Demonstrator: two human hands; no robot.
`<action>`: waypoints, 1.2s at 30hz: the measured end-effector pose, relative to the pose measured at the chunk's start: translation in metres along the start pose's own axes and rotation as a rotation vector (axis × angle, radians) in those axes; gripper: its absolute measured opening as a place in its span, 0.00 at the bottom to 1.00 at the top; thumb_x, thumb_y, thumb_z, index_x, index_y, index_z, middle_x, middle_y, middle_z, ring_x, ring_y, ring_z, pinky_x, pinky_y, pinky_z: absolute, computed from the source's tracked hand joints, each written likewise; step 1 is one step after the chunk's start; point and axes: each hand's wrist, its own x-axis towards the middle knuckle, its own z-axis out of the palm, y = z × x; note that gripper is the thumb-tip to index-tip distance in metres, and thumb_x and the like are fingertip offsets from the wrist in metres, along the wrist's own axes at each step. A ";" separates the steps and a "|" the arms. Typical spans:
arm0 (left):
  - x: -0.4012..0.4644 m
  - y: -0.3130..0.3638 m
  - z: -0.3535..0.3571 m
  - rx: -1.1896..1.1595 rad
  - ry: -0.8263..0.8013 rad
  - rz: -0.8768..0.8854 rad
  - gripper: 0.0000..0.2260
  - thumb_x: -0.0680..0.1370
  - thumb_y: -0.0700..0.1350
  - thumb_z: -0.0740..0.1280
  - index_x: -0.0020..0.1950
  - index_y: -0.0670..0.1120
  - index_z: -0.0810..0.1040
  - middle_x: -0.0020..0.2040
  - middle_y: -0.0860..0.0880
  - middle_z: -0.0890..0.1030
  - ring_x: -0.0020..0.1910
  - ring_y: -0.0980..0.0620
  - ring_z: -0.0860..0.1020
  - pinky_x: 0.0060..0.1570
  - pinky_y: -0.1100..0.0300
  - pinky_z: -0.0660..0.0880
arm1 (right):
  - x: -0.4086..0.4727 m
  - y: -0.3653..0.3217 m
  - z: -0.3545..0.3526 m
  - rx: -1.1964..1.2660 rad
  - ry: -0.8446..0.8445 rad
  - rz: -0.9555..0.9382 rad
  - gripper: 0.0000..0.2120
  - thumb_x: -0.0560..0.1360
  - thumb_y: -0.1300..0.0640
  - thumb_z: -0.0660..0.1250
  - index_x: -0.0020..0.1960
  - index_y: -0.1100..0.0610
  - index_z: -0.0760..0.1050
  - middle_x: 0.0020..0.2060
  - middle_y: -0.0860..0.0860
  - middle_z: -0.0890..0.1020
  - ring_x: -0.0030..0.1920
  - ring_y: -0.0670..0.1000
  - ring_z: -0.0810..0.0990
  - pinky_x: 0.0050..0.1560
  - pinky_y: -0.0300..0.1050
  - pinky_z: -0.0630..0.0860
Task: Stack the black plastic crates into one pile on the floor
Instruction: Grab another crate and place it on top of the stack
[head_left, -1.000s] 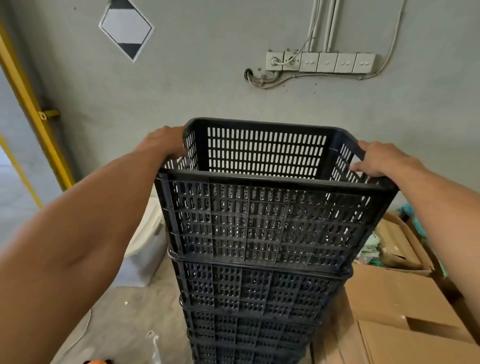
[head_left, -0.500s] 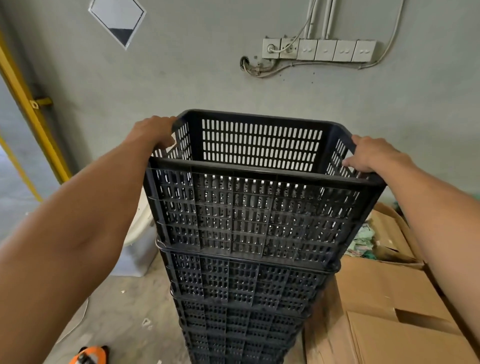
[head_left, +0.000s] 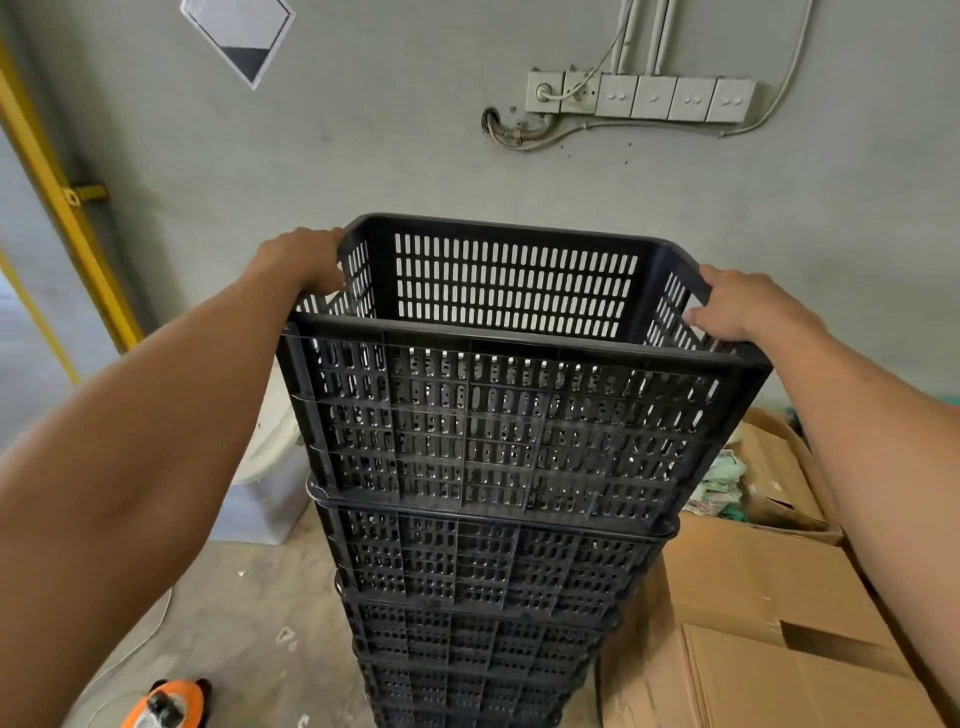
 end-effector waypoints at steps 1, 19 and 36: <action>-0.002 0.000 0.000 0.004 0.000 0.000 0.22 0.77 0.43 0.65 0.71 0.47 0.68 0.57 0.39 0.77 0.54 0.37 0.77 0.49 0.45 0.74 | -0.001 -0.001 0.000 -0.001 0.002 0.003 0.35 0.80 0.48 0.65 0.82 0.49 0.53 0.73 0.59 0.70 0.69 0.64 0.71 0.66 0.57 0.71; -0.006 0.004 -0.009 0.076 0.006 0.009 0.25 0.76 0.43 0.65 0.73 0.48 0.67 0.53 0.42 0.78 0.46 0.42 0.76 0.42 0.51 0.72 | -0.021 -0.016 -0.003 -0.003 0.024 0.102 0.33 0.80 0.53 0.62 0.82 0.45 0.52 0.69 0.58 0.73 0.64 0.62 0.75 0.57 0.52 0.73; 0.018 -0.002 -0.058 -0.192 0.124 0.017 0.41 0.79 0.69 0.48 0.81 0.43 0.44 0.81 0.40 0.49 0.79 0.39 0.52 0.74 0.38 0.50 | -0.015 -0.025 -0.065 0.136 0.111 -0.097 0.37 0.82 0.36 0.50 0.82 0.53 0.40 0.81 0.54 0.43 0.80 0.57 0.41 0.78 0.60 0.42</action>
